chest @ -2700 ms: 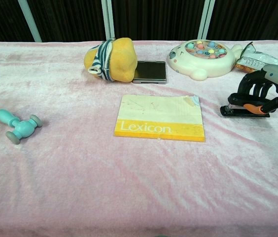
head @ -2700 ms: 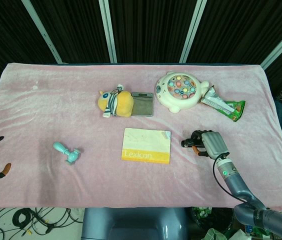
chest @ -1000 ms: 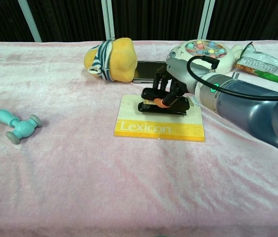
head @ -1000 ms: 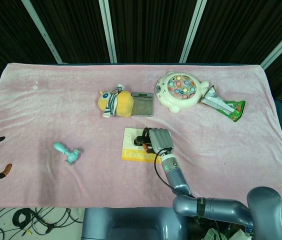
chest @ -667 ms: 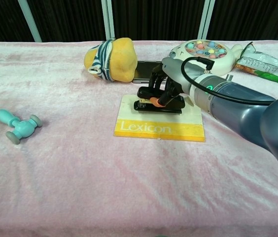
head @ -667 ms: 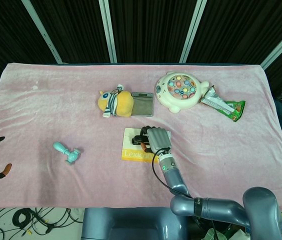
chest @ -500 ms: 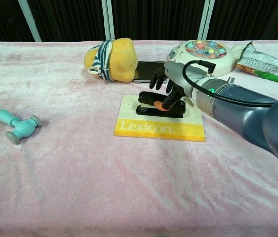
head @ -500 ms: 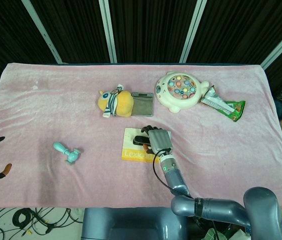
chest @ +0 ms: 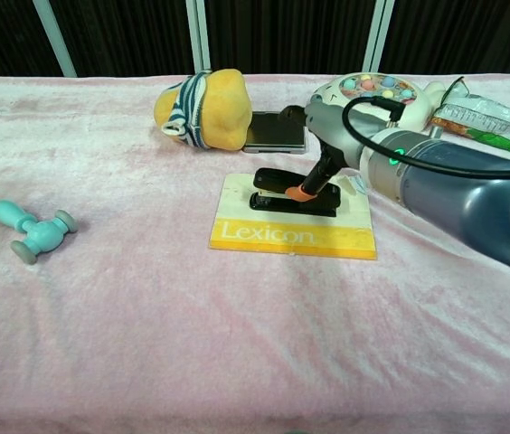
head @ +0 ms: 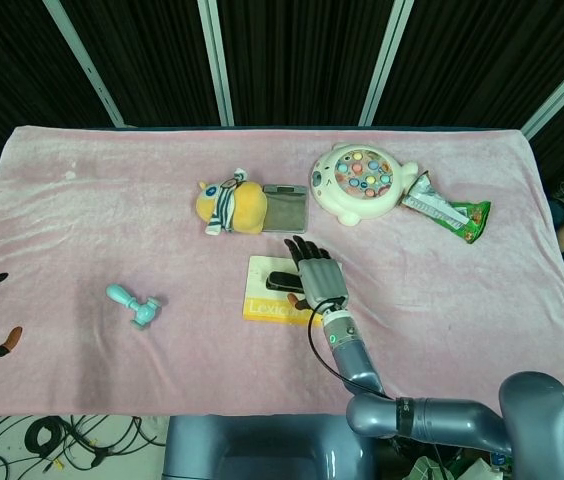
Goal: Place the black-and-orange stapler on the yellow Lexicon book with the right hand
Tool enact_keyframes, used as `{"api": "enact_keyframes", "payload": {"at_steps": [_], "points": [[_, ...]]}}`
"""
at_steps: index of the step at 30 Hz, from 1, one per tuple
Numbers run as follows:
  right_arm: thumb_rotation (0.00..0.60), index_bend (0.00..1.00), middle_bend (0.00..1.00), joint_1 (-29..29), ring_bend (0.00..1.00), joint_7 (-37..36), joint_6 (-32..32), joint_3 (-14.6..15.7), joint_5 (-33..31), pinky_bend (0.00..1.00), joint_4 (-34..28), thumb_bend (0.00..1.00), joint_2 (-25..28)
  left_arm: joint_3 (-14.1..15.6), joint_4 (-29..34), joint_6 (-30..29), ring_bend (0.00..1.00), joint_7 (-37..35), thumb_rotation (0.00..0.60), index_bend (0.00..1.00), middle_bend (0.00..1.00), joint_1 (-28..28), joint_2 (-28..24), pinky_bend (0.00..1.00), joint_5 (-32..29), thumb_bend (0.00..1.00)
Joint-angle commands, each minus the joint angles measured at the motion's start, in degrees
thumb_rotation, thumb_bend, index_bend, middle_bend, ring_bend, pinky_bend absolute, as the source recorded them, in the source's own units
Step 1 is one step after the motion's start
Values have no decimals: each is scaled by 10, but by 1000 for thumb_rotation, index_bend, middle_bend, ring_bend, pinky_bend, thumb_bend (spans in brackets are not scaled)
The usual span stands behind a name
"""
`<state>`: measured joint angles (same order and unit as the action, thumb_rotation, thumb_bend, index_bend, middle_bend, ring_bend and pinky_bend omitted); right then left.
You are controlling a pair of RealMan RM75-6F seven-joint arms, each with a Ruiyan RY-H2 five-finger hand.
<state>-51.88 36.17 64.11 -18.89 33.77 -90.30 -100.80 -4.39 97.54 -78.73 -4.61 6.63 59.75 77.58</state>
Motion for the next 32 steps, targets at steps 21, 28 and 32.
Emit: {"api": "enact_keyframes", "payload": {"at_steps": [21, 28, 32], "points": [[600, 58, 4, 327, 62, -312, 190, 237, 415, 83, -9, 195, 294, 0, -4, -26, 0, 19, 600, 139, 26, -3, 17, 144, 22, 315], [600, 41, 4, 386, 63, -344, 259, 239, 443, 83, 69, 195, 269, 0, -4, -25, 0, 25, 600, 139, 26, -4, 19, 144, 18, 315], [600, 35, 4, 396, 63, -357, 253, 228, 442, 83, 79, 196, 273, 1, -6, -25, 0, 30, 600, 139, 26, -3, 19, 144, 20, 315]]}}
